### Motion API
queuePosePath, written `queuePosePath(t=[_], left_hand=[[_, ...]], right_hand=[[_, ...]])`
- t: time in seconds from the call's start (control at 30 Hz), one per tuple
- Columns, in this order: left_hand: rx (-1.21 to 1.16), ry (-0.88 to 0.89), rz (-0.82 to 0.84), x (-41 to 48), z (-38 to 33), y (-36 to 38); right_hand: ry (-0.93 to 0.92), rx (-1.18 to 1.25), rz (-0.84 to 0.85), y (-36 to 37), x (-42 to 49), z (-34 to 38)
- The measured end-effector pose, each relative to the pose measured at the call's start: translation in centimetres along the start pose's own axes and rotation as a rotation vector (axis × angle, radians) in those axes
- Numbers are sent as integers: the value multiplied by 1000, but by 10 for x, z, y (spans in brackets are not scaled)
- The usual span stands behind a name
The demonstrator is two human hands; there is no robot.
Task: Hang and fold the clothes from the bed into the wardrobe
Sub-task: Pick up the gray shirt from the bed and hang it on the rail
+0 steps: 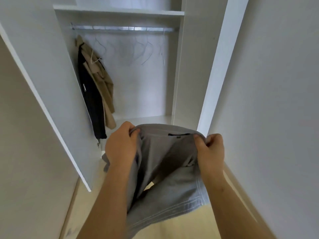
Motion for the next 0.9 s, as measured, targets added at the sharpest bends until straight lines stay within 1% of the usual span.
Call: queuePosePath(t=[0.1, 0.2, 0.4, 0.53, 0.67, 0.77, 0.9], left_hand=[[-48, -96, -87, 26, 7, 10], [-73, -221, -100, 43, 30, 30], [-54, -436, -108, 86, 82, 52], [-129, -523, -135, 137, 108, 60], [-229, -543, -180, 213, 139, 66], [-344, -550, -191, 285, 156, 70], [-434, -533, -204, 366, 174, 73]], right_hand=[[-12, -47, 138, 30, 39, -2], [-27, -137, 290, 70, 62, -13], [24, -82, 466, 158, 93, -42], [40, -37, 557, 227, 118, -41], [41, -38, 603, 309, 148, -32], [42, -49, 592, 375, 179, -19], [59, -27, 555, 453, 214, -5]])
Point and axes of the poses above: each hand's wrist, its own x-axis towards the middle knuckle, its own y-axis out of the palm, z = x × y, the point moved 10 cm from there along x, towards the middle knuckle, and after that the axes turned 3 degrees about x, right-handed, at the moved point
